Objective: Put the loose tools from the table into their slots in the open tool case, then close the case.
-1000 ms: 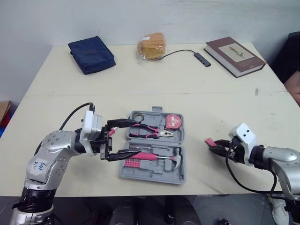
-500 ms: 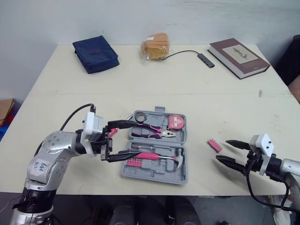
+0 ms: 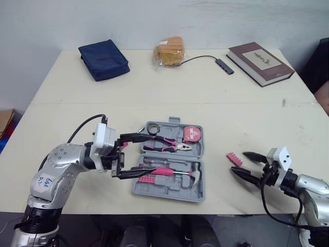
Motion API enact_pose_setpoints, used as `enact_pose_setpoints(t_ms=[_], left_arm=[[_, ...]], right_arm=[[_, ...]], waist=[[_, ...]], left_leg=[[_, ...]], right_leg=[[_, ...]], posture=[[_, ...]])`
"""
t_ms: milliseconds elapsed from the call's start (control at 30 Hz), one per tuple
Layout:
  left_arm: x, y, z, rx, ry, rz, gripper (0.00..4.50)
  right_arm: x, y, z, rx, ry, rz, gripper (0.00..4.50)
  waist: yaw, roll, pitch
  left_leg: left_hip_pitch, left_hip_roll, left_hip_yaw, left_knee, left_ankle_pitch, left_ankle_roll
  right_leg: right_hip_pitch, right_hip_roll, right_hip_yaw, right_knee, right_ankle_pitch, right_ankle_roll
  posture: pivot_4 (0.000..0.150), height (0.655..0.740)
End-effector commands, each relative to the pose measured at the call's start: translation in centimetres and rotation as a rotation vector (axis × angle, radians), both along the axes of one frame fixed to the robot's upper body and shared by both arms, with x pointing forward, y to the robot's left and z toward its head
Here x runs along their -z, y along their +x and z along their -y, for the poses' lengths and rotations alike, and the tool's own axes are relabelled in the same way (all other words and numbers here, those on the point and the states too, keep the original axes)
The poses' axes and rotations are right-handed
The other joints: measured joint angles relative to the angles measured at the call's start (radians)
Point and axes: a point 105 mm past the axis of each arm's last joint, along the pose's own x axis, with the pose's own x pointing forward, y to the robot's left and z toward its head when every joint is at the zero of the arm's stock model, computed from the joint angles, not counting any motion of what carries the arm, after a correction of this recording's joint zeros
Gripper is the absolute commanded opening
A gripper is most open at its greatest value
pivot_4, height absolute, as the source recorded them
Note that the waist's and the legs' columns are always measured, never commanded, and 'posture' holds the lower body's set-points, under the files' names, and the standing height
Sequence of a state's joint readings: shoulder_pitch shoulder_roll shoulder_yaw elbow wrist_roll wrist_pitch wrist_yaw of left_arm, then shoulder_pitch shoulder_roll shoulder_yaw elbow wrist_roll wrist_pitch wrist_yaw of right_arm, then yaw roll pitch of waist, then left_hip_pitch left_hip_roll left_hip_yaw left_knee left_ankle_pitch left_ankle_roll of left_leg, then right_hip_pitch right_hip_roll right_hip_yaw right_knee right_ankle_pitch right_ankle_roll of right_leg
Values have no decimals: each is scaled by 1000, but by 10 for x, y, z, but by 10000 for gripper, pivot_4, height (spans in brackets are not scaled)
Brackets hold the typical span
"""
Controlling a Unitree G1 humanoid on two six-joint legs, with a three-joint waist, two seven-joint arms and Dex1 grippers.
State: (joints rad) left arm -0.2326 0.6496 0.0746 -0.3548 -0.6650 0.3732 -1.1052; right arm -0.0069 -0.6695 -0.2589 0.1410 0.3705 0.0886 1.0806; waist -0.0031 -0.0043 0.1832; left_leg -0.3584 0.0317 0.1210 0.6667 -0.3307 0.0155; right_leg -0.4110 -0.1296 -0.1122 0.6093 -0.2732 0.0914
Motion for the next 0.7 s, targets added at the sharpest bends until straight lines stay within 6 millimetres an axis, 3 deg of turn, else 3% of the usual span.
enact_pose_setpoints(t_ms=[33, 167, 200, 267, 433, 467, 567, 700], left_arm=[[-9, -6, 2, 28, 7, 42, 45000], [-9, -4, 1, 33, 17, 45, 45000], [-9, -4, 0, 34, 17, 46, 45000], [-10, -4, 0, 39, 18, 48, 45000], [-8, -8, -4, 76, 52, -3, 45000], [-9, -8, -7, 80, 63, -12, 45000], [-10, -11, -11, 98, 87, -6, 45000], [-9, -20, -14, 156, 104, 27, 45000]], right_arm=[[9, -1, -5, 1, 0, -23, 44523], [14, -1, -5, 4, 5, -39, 44523], [14, -1, -6, 5, 9, -42, 42211], [16, -1, -6, 7, 14, -47, 36219], [21, -1, 0, 27, 5, -43, 10051], [20, -1, 3, 40, 11, -39, 7512], [14, -2, 3, 18, 16, -2, 7582], [-25, -1, -16, -105, 12, 142, 7582]], waist=[[0, 0, 0], [0, -1, -1], [0, -2, -1], [1, -2, -1], [0, -3, -2], [0, -3, -2], [1, -3, -2], [2, -2, -1]], left_leg=[[0, 0, 0, 0, 0, 0], [0, 0, 0, 0, 0, 0], [0, 0, 0, 0, 0, 0], [0, 0, 0, 0, 0, 0], [0, 0, -1, 0, 0, 0], [0, 1, -1, 0, 0, 0], [1, 0, -1, 0, 0, 0], [0, 0, -1, 0, 0, 0]], right_leg=[[0, 0, 0, 0, 0, 0], [0, 0, 1, 0, 0, 0], [0, 0, 1, 0, 0, 0], [0, 0, 1, 0, 0, 0], [0, -1, 2, 0, 0, 0], [0, 0, 2, -1, 0, 0], [1, 0, 2, 0, 0, 0], [0, -1, 3, -1, 0, 0]], posture=[[1500, 7400], [1500, 7400], [1500, 7400], [1500, 7400], [1500, 7400], [1500, 7400], [1500, 7400], [1500, 7400]])
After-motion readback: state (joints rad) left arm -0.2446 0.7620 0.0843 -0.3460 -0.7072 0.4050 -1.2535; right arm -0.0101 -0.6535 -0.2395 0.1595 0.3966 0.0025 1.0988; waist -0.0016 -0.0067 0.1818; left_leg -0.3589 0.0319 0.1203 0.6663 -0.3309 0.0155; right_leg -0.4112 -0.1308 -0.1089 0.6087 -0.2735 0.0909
